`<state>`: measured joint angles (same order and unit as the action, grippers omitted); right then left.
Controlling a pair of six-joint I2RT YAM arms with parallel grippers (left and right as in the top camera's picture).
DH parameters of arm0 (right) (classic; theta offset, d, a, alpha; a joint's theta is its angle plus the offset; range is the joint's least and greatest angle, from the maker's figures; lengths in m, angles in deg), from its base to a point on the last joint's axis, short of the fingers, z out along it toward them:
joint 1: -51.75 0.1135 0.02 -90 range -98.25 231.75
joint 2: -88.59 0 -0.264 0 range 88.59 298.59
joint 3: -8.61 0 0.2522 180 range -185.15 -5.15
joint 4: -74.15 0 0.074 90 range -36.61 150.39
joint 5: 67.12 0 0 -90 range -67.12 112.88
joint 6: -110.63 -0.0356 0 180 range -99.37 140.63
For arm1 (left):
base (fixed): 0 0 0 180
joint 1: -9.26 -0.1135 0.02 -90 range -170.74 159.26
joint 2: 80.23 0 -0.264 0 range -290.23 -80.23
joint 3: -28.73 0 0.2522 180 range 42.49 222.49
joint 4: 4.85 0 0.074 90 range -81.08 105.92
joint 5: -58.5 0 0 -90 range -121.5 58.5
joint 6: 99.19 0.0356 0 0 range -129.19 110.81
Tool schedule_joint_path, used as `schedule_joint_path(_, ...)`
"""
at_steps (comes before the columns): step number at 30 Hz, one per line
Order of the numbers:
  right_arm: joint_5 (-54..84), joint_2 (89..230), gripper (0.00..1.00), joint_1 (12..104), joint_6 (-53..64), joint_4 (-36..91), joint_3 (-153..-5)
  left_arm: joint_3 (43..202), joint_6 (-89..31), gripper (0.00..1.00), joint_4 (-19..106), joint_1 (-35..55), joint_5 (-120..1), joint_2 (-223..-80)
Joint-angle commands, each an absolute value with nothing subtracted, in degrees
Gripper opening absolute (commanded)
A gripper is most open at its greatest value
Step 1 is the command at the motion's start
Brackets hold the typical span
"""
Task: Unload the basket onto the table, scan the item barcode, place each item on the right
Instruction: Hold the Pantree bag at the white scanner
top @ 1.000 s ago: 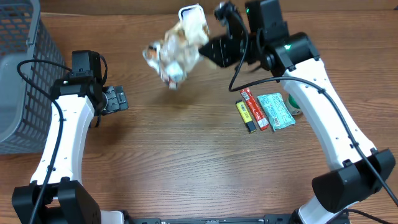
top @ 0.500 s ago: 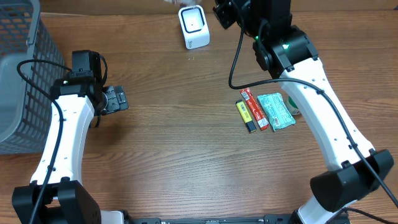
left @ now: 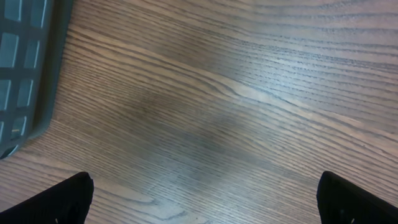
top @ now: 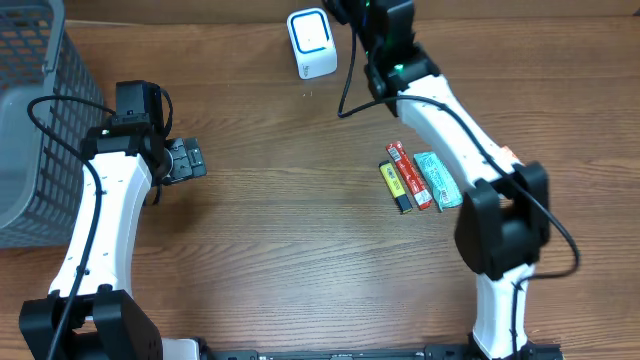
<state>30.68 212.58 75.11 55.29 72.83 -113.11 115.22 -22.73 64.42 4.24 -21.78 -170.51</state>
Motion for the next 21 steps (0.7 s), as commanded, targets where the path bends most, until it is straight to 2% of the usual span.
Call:
schedule_joint_path(1,32.82,215.94,0.04,75.48,55.64,75.48,-114.27,115.54,-22.95,1.00,64.33,4.03,-21.21,-170.89)
schedule_joint_path(10,36.58,223.81,0.04,75.48,55.64,78.34,-114.27,115.54,-22.95,1.00,64.33,4.03,-21.21,-170.89)
schedule_joint_path(21,40.23,224.23,0.04,77.60,55.68,76.27,-114.27,115.54,-22.95,1.00,64.33,4.03,-21.21,-170.89)
